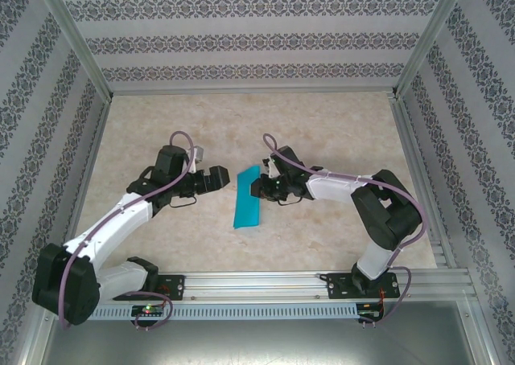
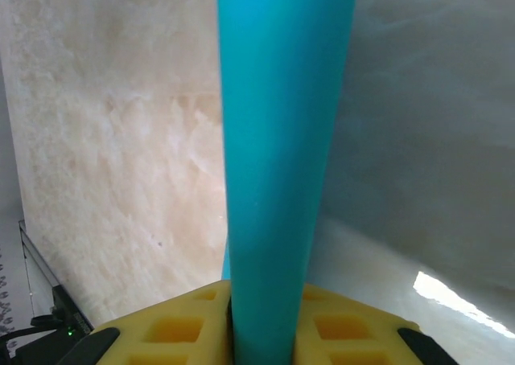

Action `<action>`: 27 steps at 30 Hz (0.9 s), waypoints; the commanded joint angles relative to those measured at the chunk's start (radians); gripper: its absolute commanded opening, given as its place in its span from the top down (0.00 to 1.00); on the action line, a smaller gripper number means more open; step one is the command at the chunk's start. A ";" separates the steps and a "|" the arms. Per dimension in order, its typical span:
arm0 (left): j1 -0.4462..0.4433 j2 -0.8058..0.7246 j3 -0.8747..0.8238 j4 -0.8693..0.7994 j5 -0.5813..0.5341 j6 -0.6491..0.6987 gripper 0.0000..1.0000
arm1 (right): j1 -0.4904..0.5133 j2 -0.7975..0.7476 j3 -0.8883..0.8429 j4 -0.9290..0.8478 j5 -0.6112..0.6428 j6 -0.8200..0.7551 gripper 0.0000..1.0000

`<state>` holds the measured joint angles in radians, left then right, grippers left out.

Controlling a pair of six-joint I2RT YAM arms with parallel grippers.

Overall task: Fold a paper plane with a square sheet of paper (pick it up from the middle)
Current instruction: Fold the square sheet of paper in half at the center of the table, then hold the square sheet of paper at the center of the table.

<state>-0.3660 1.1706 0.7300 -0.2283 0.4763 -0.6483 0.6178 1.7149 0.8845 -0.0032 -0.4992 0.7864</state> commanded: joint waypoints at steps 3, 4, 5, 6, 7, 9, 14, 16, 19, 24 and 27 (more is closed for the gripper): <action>-0.062 0.085 -0.005 0.132 -0.049 -0.073 0.06 | -0.031 -0.035 -0.037 0.028 -0.023 -0.037 0.77; -0.070 0.104 -0.004 0.147 -0.052 -0.082 0.07 | -0.036 -0.034 -0.039 0.025 -0.018 -0.043 0.77; -0.078 0.121 -0.006 0.159 -0.054 -0.090 0.09 | -0.042 -0.031 -0.041 0.026 -0.018 -0.048 0.77; -0.087 0.140 -0.004 0.175 -0.058 -0.099 0.11 | -0.048 -0.026 -0.045 0.027 -0.021 -0.052 0.77; -0.096 0.156 0.001 0.181 -0.063 -0.102 0.13 | -0.053 -0.023 -0.049 0.027 -0.020 -0.055 0.77; -0.111 0.187 0.012 0.181 -0.078 -0.102 0.18 | -0.061 -0.024 -0.057 0.026 -0.011 -0.053 0.76; -0.152 0.265 0.039 0.196 -0.091 -0.097 0.38 | -0.075 -0.022 -0.078 0.027 0.014 -0.041 0.75; -0.162 0.302 0.044 0.219 -0.086 -0.107 0.48 | -0.075 -0.018 -0.079 0.023 0.022 -0.039 0.74; -0.186 0.360 0.057 0.238 -0.096 -0.111 0.67 | -0.079 -0.011 -0.091 0.033 0.026 -0.038 0.73; -0.225 0.447 0.099 0.253 -0.098 -0.106 0.82 | -0.081 -0.012 -0.096 0.036 0.032 -0.037 0.71; -0.238 0.486 0.120 0.249 -0.106 -0.100 0.86 | -0.082 -0.015 -0.098 0.034 0.038 -0.035 0.70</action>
<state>-0.5865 1.6363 0.8146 -0.0124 0.3874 -0.7570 0.5453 1.7061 0.7952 0.0162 -0.4862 0.7559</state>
